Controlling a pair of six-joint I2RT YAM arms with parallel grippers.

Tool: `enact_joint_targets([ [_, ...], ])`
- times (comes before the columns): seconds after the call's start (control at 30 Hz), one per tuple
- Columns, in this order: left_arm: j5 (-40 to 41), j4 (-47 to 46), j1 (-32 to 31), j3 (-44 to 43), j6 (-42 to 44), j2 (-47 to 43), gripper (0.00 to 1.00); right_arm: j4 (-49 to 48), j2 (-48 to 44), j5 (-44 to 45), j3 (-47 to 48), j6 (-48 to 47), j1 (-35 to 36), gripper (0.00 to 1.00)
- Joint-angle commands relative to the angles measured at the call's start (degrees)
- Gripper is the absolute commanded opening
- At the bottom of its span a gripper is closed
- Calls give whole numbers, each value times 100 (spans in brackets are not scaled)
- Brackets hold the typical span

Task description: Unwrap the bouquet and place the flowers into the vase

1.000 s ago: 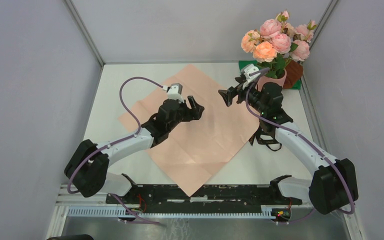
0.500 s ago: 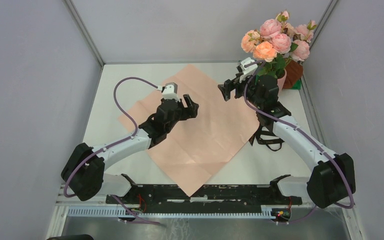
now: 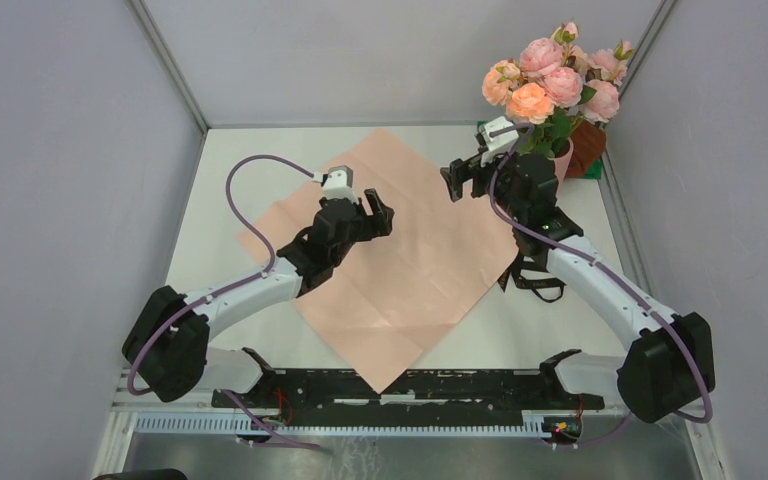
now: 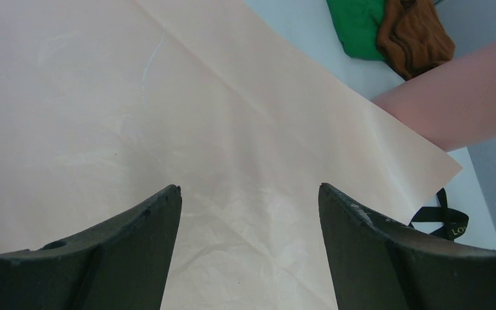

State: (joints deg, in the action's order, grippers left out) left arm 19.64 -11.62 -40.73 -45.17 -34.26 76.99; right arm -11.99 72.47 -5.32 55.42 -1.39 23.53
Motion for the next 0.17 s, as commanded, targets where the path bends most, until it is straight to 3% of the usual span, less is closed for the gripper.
enact_joint_targets([
  [0.0,180,-42,16,-188,14,-9,83,-314,-188,152,-115,42,30,98],
  [0.13,194,-34,19,-190,16,-17,83,-180,-79,286,-18,47,41,98],
])
